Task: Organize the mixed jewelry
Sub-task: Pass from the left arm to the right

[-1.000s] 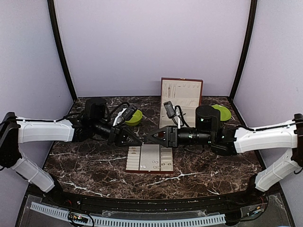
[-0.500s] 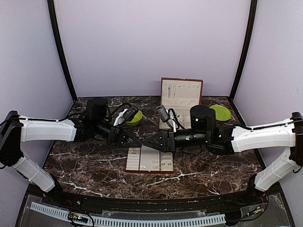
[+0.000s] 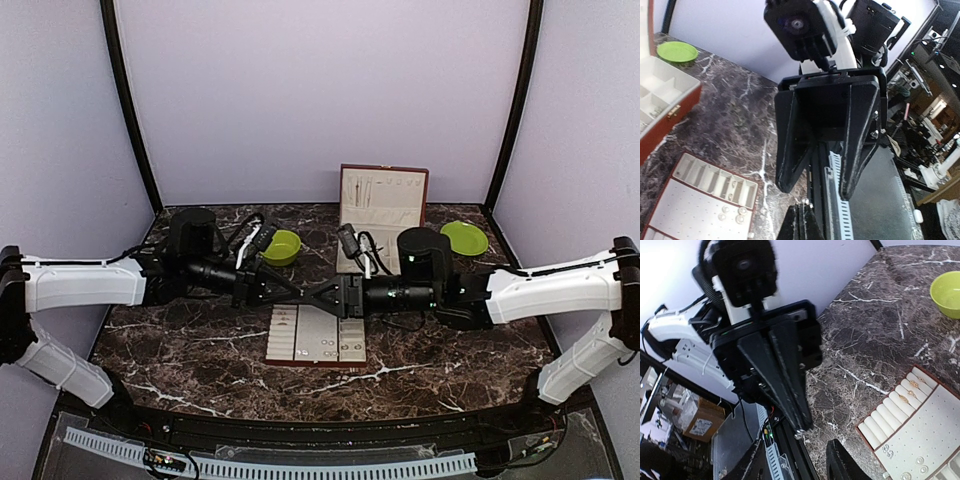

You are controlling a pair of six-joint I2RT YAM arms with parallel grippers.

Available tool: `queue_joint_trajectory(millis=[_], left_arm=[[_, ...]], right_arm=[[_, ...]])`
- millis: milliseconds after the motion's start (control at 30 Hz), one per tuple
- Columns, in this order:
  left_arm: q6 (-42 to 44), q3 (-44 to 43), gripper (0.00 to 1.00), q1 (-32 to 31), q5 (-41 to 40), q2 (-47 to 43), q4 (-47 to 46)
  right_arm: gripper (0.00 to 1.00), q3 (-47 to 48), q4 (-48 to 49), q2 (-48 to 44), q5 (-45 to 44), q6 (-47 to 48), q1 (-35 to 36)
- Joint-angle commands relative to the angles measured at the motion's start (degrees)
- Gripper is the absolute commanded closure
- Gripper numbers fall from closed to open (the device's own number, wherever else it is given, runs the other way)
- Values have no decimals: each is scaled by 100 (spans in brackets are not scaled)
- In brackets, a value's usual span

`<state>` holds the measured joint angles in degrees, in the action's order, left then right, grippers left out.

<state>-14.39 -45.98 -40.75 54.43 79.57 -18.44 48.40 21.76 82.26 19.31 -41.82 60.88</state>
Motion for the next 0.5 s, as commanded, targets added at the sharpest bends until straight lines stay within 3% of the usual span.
queue_joint_trajectory(millis=[0,233,467], left_arm=[[474,236,100,-115,-1201,-455,-236],[1063,236,100,-202,-1968,-567,103],[1316,361,100,-296,-2116,-661,55]], right_arm=[[58,27,-179,-91,-889,-866,53],[56,12,2,-17,-849,-1680,55],[55,134,257,245,-742,-2171,49]])
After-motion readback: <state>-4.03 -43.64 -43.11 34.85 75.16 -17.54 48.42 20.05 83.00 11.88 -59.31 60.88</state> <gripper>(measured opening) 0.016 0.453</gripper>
